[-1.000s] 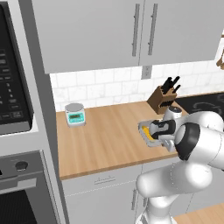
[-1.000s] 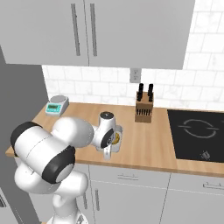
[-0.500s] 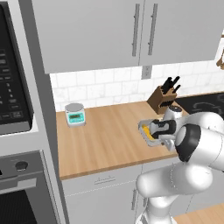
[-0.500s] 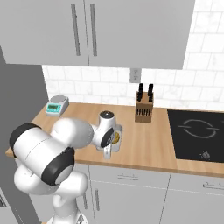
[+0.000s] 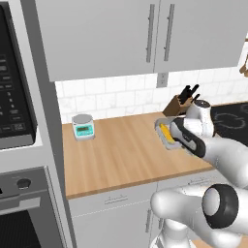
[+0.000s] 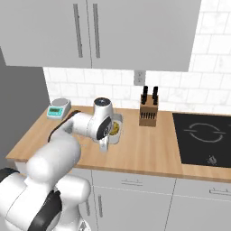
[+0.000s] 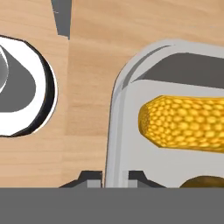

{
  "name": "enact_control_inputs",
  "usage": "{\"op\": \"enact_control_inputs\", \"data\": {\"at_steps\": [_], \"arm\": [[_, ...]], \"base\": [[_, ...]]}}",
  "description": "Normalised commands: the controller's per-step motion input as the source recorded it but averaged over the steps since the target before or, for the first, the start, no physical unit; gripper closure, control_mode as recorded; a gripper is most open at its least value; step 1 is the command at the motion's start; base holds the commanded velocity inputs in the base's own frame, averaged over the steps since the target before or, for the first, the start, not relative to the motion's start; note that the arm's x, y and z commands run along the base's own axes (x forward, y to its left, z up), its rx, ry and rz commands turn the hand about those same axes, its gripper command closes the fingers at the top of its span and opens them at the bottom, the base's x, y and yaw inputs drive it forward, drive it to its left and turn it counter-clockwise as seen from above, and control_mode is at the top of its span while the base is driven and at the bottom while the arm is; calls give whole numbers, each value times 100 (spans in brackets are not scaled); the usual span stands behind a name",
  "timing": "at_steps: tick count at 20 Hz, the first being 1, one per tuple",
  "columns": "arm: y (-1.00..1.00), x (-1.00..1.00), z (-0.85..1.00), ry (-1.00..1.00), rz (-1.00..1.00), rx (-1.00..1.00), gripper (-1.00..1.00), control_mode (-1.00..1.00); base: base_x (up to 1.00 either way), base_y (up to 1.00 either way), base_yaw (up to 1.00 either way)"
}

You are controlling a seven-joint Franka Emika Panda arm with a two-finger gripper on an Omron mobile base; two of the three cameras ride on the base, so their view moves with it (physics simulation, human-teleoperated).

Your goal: Take the meat container that has the steak and place it on the second highest rack of the freezer. Then take the vegetable container that has the squash and corn and place it on the highest rack of the freezer.

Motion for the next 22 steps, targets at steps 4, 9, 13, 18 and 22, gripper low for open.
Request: {"op": "enact_control_inputs", "data": {"at_steps": [4, 9, 13, 18, 22], "arm": [[94, -78, 77, -2, 0, -5, 100, -100], [59, -100, 69, 0, 0, 0, 100, -100], [53, -72, 99, 0, 0, 0, 100, -100], [1, -14, 68, 0, 3, 5, 100, -100], [0, -5, 65, 7, 0, 1, 100, -100]], "base": [[0, 0, 0], [0, 0, 0], [0, 0, 0], [0, 0, 0], [0, 0, 0]]}}
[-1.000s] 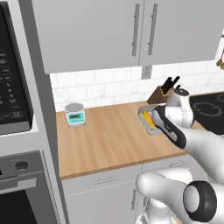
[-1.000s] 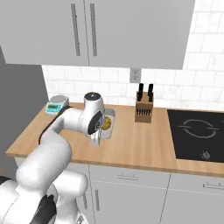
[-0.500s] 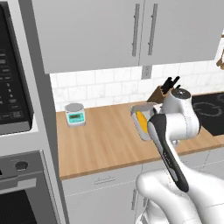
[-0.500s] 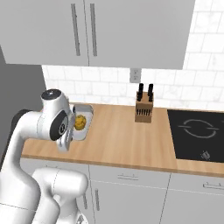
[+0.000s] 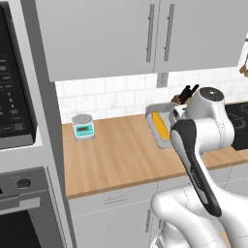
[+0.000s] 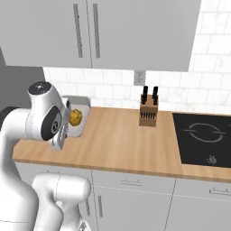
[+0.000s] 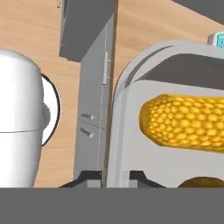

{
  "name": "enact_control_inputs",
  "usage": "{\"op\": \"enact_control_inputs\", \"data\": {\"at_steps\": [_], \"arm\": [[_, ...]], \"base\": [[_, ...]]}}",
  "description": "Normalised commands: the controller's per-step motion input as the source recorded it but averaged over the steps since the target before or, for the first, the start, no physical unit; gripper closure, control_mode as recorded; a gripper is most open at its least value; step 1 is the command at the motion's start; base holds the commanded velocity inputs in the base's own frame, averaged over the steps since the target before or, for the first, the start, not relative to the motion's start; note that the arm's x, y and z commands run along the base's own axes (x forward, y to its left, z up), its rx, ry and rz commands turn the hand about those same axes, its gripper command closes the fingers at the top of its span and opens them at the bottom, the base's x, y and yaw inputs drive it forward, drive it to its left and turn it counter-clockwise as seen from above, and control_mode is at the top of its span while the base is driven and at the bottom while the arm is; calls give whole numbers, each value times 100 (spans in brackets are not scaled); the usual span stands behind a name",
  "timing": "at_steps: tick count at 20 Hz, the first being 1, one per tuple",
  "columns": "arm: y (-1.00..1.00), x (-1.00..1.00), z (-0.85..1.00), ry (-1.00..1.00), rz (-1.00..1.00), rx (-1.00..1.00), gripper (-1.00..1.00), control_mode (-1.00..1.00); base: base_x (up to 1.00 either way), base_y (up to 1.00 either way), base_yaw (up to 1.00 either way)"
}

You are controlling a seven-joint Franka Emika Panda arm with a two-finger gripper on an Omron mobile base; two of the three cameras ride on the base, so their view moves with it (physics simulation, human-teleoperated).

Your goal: Take the meat container that has the steak and place it on the second highest rack of the freezer. Then take the vegetable container that has the squash and corn and place it on the highest rack of the freezer.

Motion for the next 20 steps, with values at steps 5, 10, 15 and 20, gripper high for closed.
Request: {"op": "enact_control_inputs", "data": {"at_steps": [5, 10, 15, 20], "arm": [[0, -50, 29, 5, 0, 0, 100, -100], [-3, -48, 14, 0, 0, 0, 100, -100], [0, -14, 5, -7, 0, 0, 100, -100], [0, -6, 1, -2, 0, 0, 100, 100]], "base": [[0, 0, 0], [0, 0, 0], [0, 0, 0], [-23, -1, 0]]}}
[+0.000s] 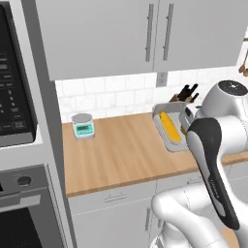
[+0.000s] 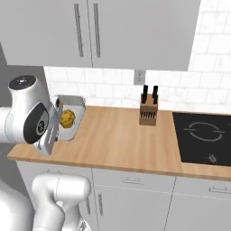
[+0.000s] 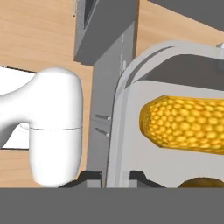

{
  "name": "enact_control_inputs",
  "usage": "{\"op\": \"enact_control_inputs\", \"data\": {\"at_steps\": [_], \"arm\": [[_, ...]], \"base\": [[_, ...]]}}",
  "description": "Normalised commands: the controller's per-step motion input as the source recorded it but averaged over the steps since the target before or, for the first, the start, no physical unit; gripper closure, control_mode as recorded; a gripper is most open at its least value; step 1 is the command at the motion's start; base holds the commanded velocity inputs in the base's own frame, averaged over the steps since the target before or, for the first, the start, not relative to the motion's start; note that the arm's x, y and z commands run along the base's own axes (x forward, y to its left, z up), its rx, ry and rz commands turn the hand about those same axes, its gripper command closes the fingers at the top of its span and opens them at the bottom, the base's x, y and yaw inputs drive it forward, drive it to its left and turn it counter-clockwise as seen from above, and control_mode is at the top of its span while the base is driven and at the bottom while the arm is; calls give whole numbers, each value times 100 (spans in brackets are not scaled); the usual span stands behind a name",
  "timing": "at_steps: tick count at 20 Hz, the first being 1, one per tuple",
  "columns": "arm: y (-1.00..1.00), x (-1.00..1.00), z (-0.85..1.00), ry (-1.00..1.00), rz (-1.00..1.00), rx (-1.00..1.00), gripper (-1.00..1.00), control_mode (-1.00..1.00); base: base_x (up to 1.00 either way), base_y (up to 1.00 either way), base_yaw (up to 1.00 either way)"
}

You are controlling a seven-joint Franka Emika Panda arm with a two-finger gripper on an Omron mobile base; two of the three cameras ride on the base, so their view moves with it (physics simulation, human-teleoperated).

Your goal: Take the meat container that has the steak and place it on the second highest rack of the freezer. Then take the vegetable container that has the squash and corn and place it on the highest rack of the freezer.

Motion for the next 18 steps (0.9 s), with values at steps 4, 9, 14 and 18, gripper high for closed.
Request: {"op": "enact_control_inputs", "data": {"at_steps": [4, 9, 14, 18], "arm": [[0, 0, 0, 0, 0, 0, 100, 100], [0, 0, 0, 0, 0, 0, 100, 100], [0, 0, 0, 0, 0, 0, 100, 100], [0, 0, 0, 0, 0, 0, 100, 100]], "base": [[-85, -25, 0], [-100, -38, 0], [-88, 35, 12], [-53, 97, 6]]}}
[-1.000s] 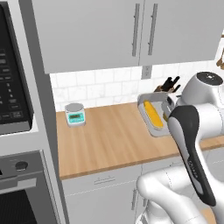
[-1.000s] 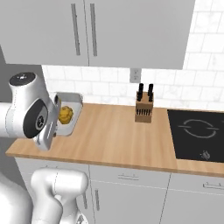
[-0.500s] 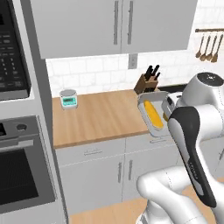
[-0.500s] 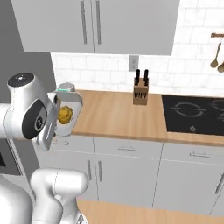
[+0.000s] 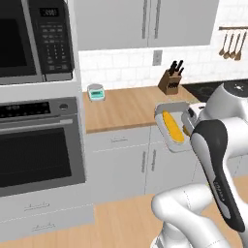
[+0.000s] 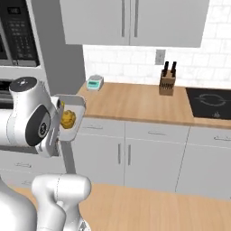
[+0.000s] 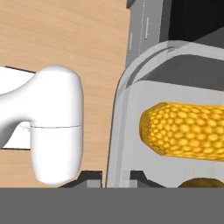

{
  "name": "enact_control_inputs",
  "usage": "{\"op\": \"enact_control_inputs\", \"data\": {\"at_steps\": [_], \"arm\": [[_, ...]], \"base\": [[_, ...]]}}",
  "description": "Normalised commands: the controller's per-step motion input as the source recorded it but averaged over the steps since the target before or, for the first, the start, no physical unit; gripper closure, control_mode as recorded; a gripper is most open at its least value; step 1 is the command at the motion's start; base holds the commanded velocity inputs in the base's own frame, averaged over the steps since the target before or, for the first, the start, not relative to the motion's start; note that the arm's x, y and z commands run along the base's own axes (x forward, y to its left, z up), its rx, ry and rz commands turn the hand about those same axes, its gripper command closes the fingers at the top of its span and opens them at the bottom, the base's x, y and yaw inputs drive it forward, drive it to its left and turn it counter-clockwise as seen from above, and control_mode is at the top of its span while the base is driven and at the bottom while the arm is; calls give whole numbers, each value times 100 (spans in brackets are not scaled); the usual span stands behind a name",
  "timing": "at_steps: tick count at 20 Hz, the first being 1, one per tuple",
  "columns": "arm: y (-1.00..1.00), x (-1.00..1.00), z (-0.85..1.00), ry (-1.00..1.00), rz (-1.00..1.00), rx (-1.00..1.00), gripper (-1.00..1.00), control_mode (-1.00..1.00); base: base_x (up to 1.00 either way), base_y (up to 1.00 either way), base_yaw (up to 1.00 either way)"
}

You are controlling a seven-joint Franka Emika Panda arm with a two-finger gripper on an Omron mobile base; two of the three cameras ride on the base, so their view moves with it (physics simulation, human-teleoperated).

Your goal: Take the meat container that has the steak and place it on the second highest rack of the freezer. Then take the vegetable container that has the squash and corn and place it on the highest rack of the freezer.

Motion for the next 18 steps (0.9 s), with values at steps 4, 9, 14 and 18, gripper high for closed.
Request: {"op": "enact_control_inputs", "data": {"at_steps": [4, 9, 14, 18], "arm": [[0, 0, 0, 0, 0, 0, 100, 100], [0, 0, 0, 0, 0, 0, 100, 100], [0, 0, 0, 0, 0, 0, 100, 100], [0, 0, 0, 0, 0, 0, 100, 100]], "base": [[-15, 100, 0], [3, 100, 0], [19, 100, 0], [36, 100, 0]]}}
